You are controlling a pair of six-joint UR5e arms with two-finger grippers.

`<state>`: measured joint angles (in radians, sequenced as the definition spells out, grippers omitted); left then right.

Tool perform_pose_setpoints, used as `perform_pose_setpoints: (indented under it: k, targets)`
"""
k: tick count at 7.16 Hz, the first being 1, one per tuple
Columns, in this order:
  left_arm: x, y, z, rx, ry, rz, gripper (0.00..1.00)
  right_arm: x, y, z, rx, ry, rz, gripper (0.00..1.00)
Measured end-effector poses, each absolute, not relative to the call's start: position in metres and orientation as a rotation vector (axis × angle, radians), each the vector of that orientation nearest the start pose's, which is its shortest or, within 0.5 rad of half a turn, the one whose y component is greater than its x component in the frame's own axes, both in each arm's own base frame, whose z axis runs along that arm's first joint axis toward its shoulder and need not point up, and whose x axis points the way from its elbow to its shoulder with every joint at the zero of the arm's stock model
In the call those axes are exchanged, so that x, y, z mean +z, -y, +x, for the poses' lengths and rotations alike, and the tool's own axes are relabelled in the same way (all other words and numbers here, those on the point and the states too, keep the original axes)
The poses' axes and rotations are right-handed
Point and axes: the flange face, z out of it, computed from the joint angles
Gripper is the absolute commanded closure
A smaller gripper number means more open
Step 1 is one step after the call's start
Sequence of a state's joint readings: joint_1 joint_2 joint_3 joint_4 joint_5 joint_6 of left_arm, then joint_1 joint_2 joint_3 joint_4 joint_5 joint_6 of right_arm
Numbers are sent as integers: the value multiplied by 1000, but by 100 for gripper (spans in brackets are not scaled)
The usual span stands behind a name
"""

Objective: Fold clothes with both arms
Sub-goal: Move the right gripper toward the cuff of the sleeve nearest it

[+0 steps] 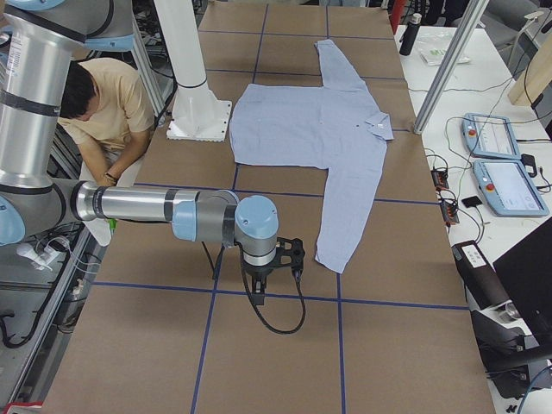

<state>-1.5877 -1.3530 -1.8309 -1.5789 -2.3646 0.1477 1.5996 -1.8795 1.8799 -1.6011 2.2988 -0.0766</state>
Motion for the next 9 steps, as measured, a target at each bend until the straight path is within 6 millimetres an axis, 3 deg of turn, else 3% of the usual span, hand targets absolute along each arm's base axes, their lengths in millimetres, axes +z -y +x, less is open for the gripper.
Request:
perform_pose_setpoints:
  k: [2, 4, 5, 7, 9]
  targets:
    - [618, 406, -69, 161, -786, 151, 0, 636, 362, 78, -42, 725, 30, 0]
    - [605, 413, -70, 209, -769, 264, 0, 603, 377, 78, -67, 721, 100, 0]
    - [592, 417, -70, 247, -757, 357, 0, 578, 392, 78, -86, 723, 161, 0]
    - [560, 452, -70, 339, -723, 606, 0, 534, 424, 79, -144, 716, 324, 0]
    - [549, 484, -70, 359, -719, 723, 0, 534, 434, 78, -178, 713, 405, 0]
